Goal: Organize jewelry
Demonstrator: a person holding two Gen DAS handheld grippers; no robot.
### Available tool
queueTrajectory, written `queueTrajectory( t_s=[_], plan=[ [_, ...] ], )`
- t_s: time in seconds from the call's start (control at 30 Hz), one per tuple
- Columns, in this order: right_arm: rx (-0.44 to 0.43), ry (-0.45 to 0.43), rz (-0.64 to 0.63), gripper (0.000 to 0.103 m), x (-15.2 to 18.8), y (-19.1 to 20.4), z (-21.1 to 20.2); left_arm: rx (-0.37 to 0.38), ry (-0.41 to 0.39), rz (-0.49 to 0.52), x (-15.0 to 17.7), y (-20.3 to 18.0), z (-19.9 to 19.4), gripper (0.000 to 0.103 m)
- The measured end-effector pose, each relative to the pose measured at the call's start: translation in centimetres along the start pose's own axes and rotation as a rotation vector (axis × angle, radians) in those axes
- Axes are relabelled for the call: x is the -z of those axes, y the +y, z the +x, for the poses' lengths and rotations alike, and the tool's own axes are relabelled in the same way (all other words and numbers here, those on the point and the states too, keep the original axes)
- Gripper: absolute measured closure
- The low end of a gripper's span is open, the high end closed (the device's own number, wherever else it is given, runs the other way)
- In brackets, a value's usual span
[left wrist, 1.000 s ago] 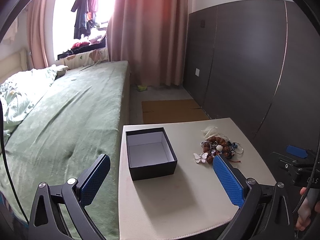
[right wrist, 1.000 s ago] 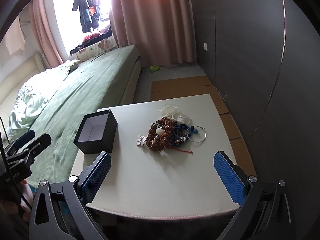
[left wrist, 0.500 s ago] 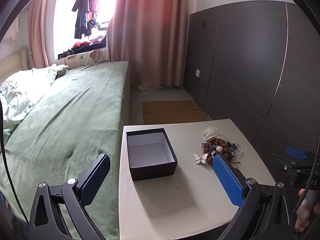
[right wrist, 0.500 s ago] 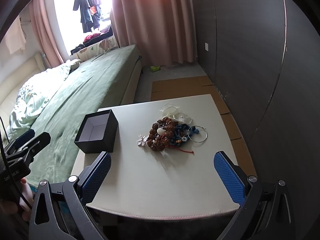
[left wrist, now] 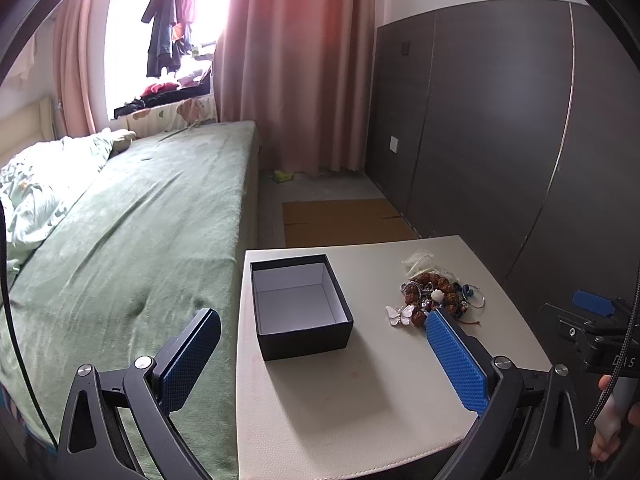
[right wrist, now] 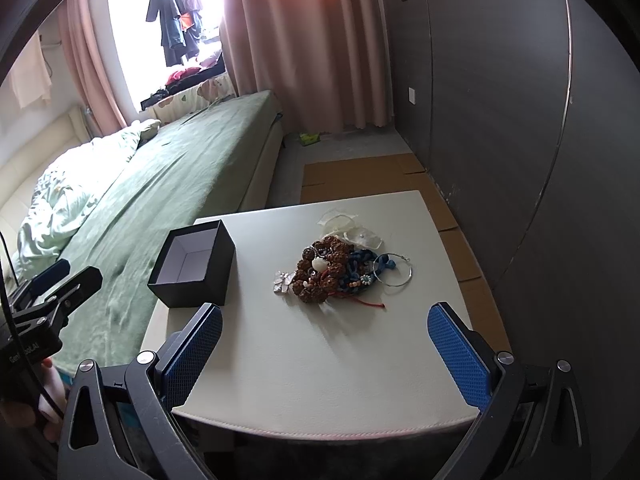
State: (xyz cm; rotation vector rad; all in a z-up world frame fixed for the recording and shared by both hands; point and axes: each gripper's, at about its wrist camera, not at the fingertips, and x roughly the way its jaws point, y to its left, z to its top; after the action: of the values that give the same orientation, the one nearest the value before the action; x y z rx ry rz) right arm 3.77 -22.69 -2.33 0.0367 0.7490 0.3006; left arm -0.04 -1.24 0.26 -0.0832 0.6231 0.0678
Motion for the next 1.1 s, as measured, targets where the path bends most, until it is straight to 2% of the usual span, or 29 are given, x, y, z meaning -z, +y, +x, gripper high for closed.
queueTrajectory(
  t_s=[0.43, 0.8, 0.93, 1.1],
  plan=[
    [-0.021, 0.007, 0.015, 0.000, -0.6, -0.4, 0.5, 0.016, 0.007, -0.019, -0.5, -0.1, 1.2, 0.001],
    [-0.001, 0.013, 0.109, 0.000, -2.4, -3.5, 2.1, 0.057, 0.028, -0.039, -1.9, -1.2, 4.4, 0.002],
    [-0.012, 0.008, 0.159, 0.000, -3.2, -5.1, 2.6, 0.104, 0.056, -0.045, -2.4, -1.8, 6.2, 0.008],
    [-0.023, 0.005, 0.235, 0.000, -3.9, -6.9, 3.4, 0.144, 0.106, -0.048, -2.5, -2.8, 8.3, 0.026]
  ],
)
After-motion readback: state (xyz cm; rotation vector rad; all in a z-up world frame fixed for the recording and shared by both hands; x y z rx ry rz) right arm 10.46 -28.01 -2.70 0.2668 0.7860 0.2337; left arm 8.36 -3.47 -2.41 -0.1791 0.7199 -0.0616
